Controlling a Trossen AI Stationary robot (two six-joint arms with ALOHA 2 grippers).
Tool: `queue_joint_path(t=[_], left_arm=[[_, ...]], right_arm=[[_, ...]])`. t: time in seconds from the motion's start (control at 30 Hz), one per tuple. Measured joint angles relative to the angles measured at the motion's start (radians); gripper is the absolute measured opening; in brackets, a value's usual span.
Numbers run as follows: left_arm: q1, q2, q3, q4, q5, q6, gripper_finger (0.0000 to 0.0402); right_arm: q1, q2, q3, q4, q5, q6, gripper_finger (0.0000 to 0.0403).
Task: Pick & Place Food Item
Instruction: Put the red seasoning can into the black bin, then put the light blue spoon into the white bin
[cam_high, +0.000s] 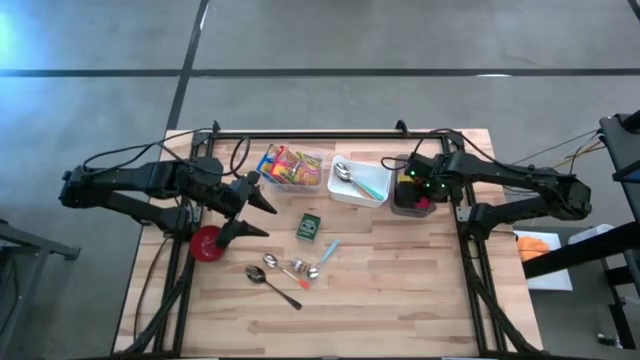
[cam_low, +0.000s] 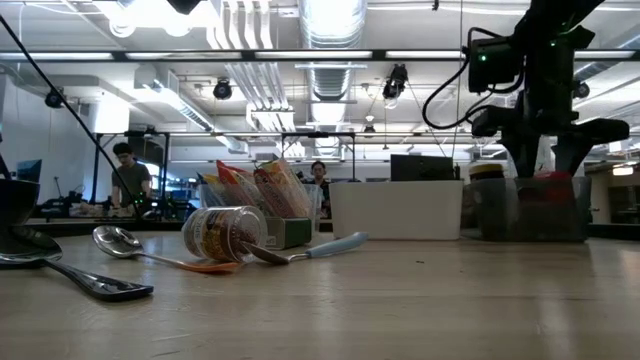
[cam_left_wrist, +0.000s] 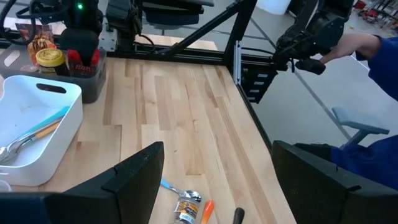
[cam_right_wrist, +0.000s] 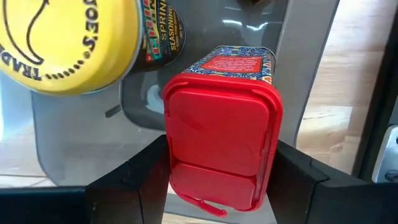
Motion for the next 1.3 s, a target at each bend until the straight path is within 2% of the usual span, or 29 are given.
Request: queue_joint_path(t=[0.1,0.33,0.5,0.7,0.87,1.03,1.3], left_arm=[[0.0,0.0,0.0,0.0,0.0,0.0,0.0299],[0.0,0.0,0.0,0.0,0.0,0.0,0.0299],[0.0,0.0,0.0,0.0,0.0,0.0,0.0299],[0.0,0.0,0.0,0.0,0.0,-0.003,0.0299],[0.0,0.0,0.0,-0.006,0.0,-0.003,0.0299],[0.0,0.0,0.0,-0.011,0.0,-0.004,0.0299],[0.0,0.0,0.0,-0.014,0.001,-0.039,0.0299]], right_arm=[[0.0,-0.003,-0.013,0.002,0.0,0.001,0.0216],[0.0,-0.002,-0.024,0.0,-0.008,-0.01,0.0315],[0.0,0.0,-0.025,-0.002,-0.012,-0.018,0.0347],[0.0,-0.001,-0.002,-0.015,-0.039,-0.051,0.0353],[0.024,-0.005,0.061,-0.112,-0.031,-0.101,0.0353],[0.092,-0.023,0.131,-0.193,-0.006,-0.108,0.0354],[0.264,-0.04,0.24,-0.193,0.027,-0.112,0.0354]])
